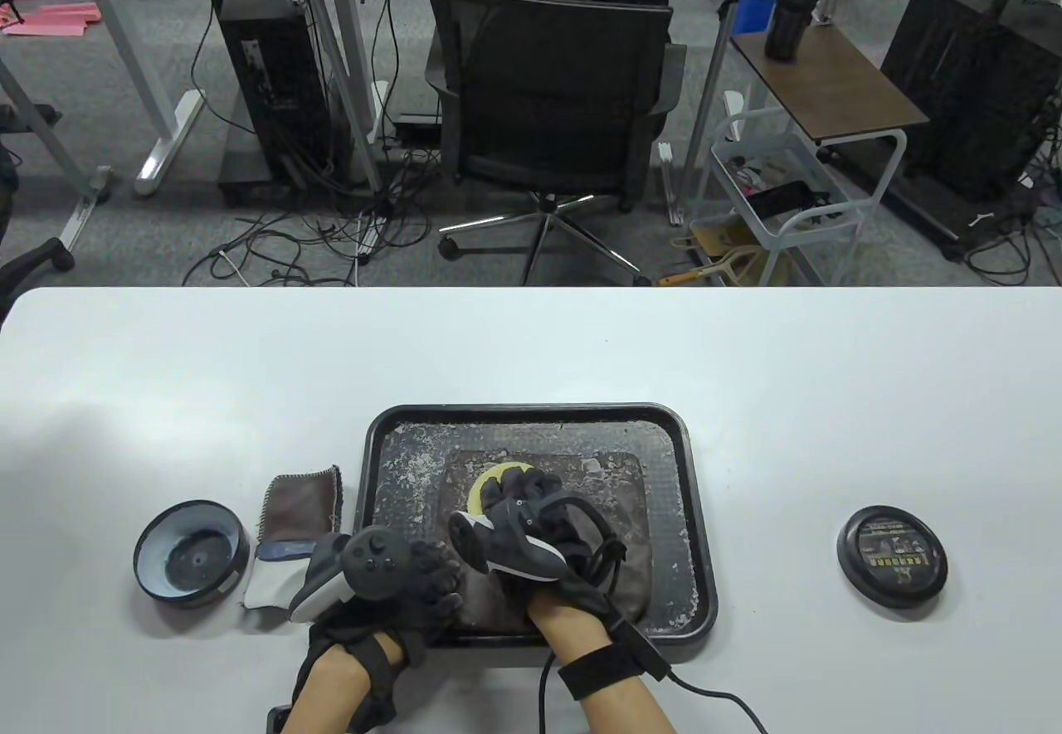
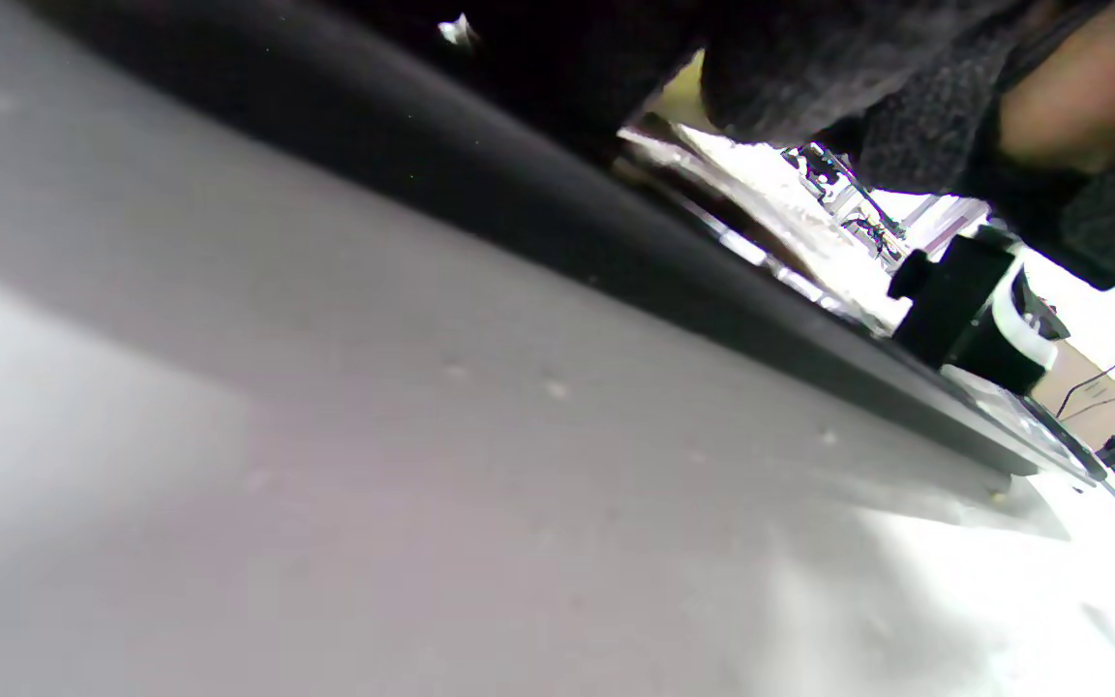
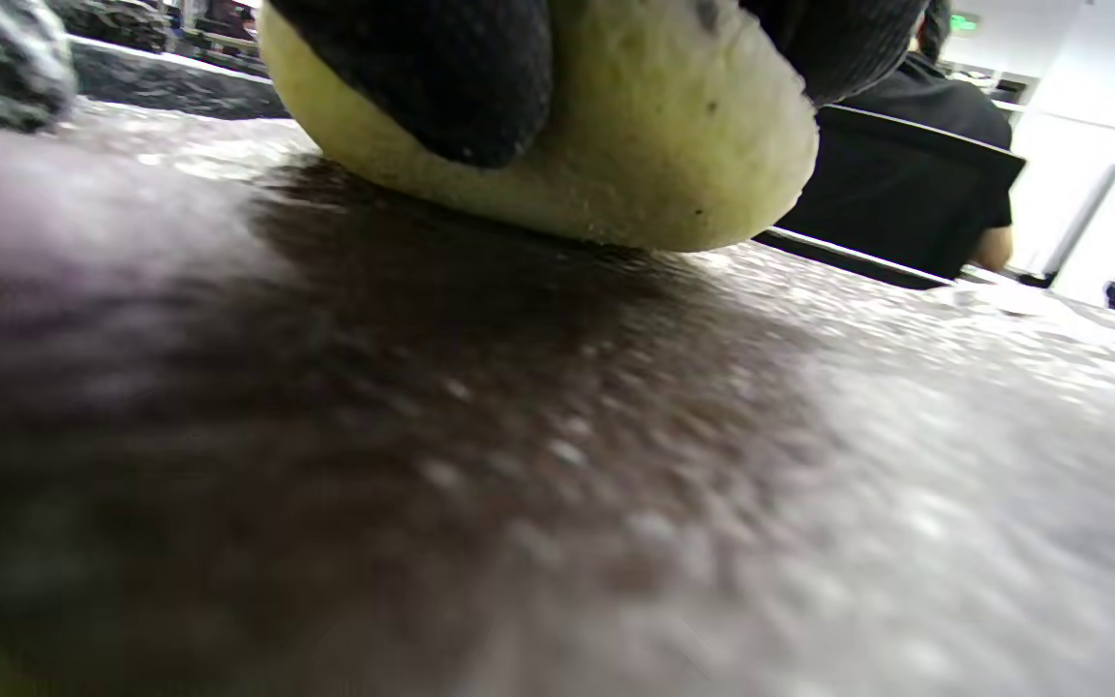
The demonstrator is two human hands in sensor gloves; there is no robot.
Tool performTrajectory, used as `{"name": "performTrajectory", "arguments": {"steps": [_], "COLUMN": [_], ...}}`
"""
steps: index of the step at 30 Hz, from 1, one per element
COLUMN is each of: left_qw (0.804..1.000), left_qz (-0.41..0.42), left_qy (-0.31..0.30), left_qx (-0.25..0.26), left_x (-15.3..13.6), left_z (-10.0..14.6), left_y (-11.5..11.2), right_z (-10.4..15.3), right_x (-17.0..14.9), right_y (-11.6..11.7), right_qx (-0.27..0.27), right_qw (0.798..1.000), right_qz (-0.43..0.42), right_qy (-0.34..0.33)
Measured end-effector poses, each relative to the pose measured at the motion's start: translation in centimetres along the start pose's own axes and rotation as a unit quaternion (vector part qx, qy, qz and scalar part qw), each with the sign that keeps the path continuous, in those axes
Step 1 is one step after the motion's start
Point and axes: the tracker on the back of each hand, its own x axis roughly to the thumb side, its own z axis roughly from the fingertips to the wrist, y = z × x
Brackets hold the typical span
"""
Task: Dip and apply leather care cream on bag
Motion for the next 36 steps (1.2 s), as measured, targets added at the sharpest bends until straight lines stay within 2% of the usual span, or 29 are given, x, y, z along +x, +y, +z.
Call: {"name": "performTrajectory", "arguments": {"steps": [10, 16, 23, 29, 36], "left_qw": [1.000, 1.000, 1.000, 1.000, 1.000], "left_qz": [0.002, -0.009, -0.013, -0.012, -0.024], "left_qy": [0.001, 0.003, 0.005, 0.006, 0.007], "left_qx": [0.003, 0.006, 0.002, 0.002, 0.002], "left_x": [0.0, 0.0, 0.0, -0.1, -0.1], "left_z": [0.0, 0.0, 0.0, 0.0, 0.1], "left_y": [0.0, 0.1, 0.1, 0.2, 0.3], "right_z": [-0.6, -0.2, 1.6, 4.0, 6.8], "right_x": [1.6, 0.8, -2.9, -8.1, -12.5], "right_y": [-0.1, -0.2, 0.4, 1.3, 1.8], "right_qx": [0.011, 0.016, 0.044, 0.060, 0.055], "right_qw": [0.997, 0.996, 0.997, 0.995, 0.993], "right_qz": [-0.041, -0.068, -0.053, -0.069, -0.063], "right_qy": [-0.070, -0.064, -0.020, 0.035, 0.082]}}
